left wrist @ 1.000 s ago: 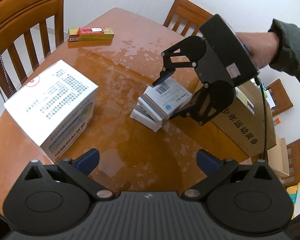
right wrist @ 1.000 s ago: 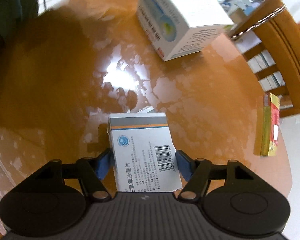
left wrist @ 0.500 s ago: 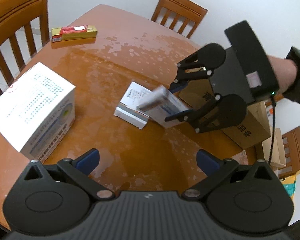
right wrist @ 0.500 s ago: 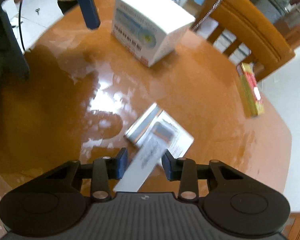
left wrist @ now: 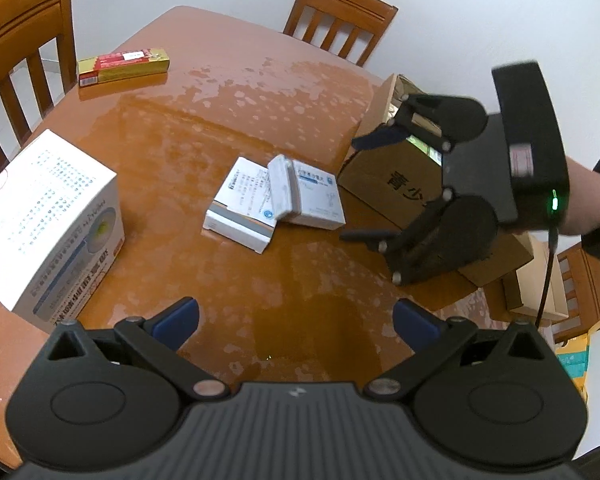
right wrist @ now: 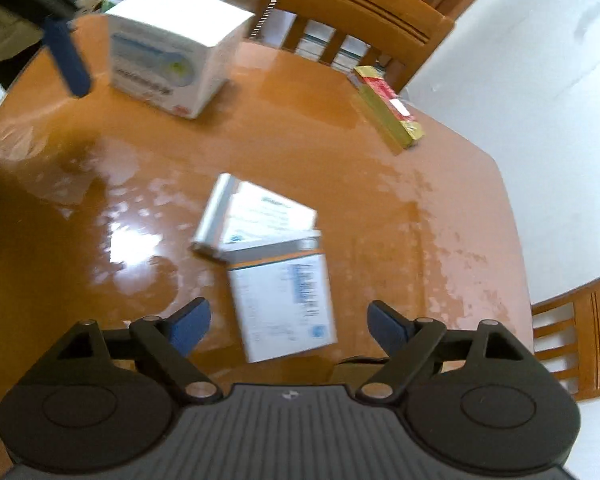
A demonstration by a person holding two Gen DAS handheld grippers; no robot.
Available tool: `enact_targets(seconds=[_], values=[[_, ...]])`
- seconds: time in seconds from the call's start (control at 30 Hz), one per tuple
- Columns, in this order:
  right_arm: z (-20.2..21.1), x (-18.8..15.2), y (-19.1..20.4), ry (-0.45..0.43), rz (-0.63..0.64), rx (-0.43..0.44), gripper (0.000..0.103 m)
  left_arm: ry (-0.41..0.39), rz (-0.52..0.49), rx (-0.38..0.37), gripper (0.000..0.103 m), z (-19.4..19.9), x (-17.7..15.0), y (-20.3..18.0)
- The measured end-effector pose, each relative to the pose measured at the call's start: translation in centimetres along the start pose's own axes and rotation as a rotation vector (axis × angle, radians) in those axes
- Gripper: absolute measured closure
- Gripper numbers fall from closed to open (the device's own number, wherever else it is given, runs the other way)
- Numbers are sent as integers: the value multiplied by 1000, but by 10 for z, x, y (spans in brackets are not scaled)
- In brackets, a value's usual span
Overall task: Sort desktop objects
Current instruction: 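Close the right gripper on a white medicine box with orange stripe, then lift the white orange-striped box with the right gripper over the cardboard box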
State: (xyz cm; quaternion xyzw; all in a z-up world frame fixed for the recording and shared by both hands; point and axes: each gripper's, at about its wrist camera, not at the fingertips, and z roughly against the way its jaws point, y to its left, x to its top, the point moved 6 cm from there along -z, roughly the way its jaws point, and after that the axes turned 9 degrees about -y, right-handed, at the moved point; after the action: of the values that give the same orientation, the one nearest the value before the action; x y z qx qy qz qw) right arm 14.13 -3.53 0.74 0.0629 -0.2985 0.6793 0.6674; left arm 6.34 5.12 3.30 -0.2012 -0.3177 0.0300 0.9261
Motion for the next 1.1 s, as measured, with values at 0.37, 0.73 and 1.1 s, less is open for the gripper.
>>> enact_targets(seconds=[0.37,0.73,1.1], values=[[-42,-7,-14,96,12,93,6,-7,-69,5,0,-8,0,-12],[-71,-20,-36,166,-81,243,7,-149,-157,-13,0,-21,37,-23],[-53,-16,-30,117,-76,276,36,-136,-146,-19,0,-30,44,-26]])
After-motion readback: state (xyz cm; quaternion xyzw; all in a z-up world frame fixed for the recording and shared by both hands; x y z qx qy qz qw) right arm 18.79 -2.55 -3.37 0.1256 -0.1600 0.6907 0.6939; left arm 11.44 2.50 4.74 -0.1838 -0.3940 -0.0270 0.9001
